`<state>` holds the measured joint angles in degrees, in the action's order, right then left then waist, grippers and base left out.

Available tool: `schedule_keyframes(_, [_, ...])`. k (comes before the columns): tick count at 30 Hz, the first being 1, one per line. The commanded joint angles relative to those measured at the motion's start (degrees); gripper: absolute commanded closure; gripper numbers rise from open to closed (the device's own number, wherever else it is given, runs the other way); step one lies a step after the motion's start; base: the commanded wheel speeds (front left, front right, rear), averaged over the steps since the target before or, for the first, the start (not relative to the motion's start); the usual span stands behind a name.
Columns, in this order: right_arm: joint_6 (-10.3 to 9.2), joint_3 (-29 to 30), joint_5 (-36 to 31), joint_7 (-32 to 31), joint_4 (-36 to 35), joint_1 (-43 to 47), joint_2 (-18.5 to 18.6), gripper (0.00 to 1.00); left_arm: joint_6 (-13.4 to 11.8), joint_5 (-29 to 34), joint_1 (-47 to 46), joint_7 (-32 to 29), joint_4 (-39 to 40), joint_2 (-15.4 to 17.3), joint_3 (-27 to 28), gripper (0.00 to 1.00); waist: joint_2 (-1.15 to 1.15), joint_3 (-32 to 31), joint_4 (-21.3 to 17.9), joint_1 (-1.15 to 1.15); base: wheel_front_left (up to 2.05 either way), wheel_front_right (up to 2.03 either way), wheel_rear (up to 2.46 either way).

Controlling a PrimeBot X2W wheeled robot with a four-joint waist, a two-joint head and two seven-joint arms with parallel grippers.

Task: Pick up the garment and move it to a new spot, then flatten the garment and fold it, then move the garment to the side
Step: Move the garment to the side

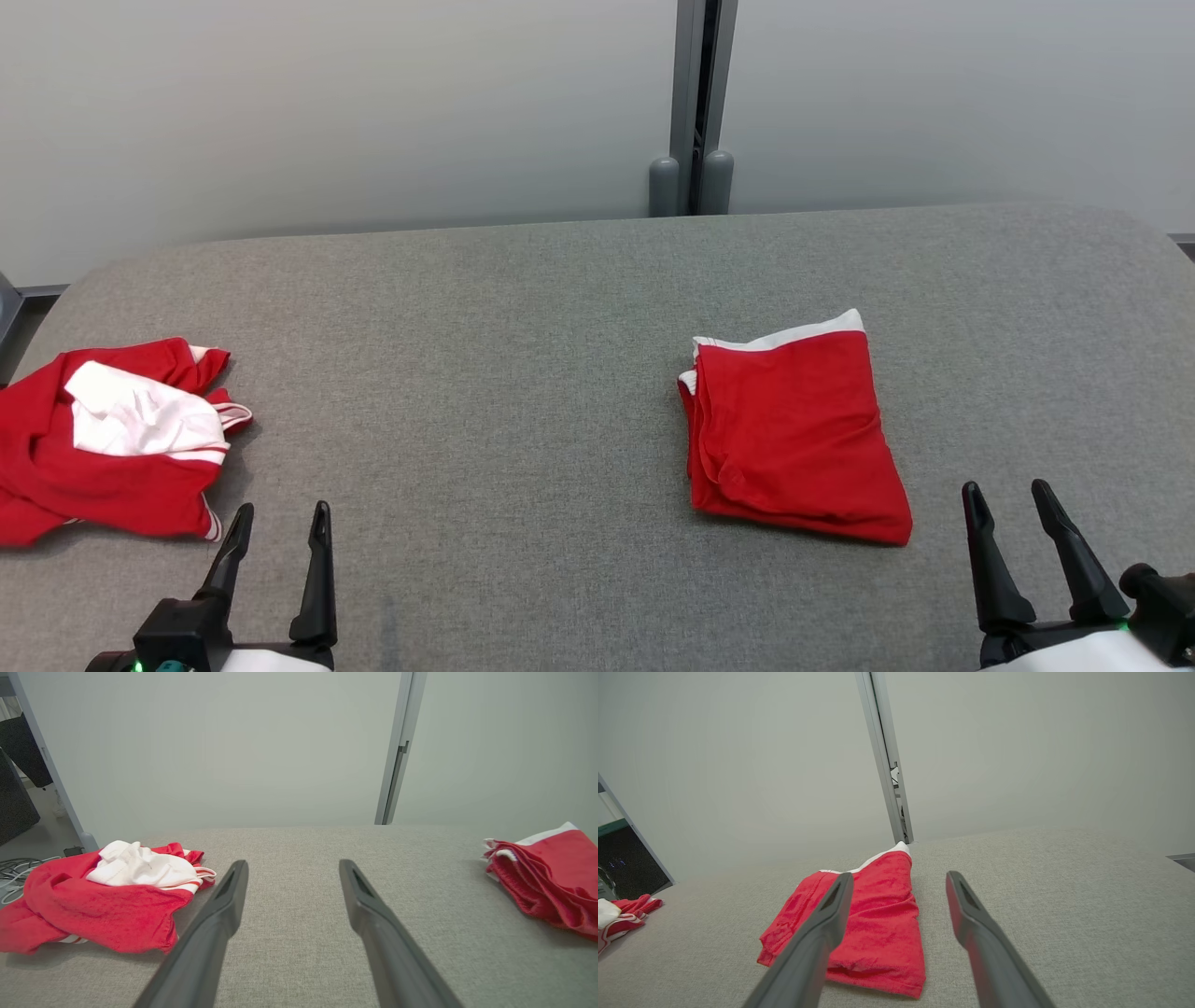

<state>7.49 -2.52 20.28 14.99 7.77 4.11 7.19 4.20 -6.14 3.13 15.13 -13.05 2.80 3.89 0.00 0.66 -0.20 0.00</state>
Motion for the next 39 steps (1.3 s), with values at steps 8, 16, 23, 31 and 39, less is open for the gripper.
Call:
schedule_keyframes(8, [0.01, -0.4, -0.2, 0.3, 0.7, -0.2, 0.3, 0.00, -0.7, -0.3, 0.4, 0.0, 0.5, 0.2, -0.6, 0.00, 0.00, 0.0, 0.0, 0.00, 0.00, 0.00, 0.00])
schedule_keyframes(16, [0.01, -3.0, 0.6, 0.3, 4.5, -6.7, 2.9, 0.00, -1.3, -1.0, -1.1, 0.0, 0.7, 0.2, -2.3, 0.00, 0.00, 0.8, 1.0, 0.00, 0.00, 0.00, 0.00])
schedule_keyframes(23, [0.01, -5.2, 2.5, 0.0, 13.3, -15.2, 5.9, 0.00, -2.1, -2.6, -3.7, 0.0, 1.0, 0.2, -4.6, 0.00, 0.00, 2.9, 3.8, 0.00, 0.00, 0.00, 0.00])
schedule_keyframes(31, [0.01, -8.1, 3.4, -0.5, 23.8, -22.8, 9.0, 0.00, -2.9, -4.0, -6.1, 0.0, 1.0, 0.2, -7.1, 0.00, 0.00, 5.9, 6.5, 0.00, 0.00, 0.00, 0.00])
schedule_keyframes(39, [0.00, -12.1, 5.2, -0.7, 35.1, -29.5, 10.0, 0.00, -3.5, -4.7, -8.3, 0.0, 0.8, 0.2, -8.9, 0.00, 0.00, 8.6, 8.6, 0.00, 0.00, 0.00, 0.00])
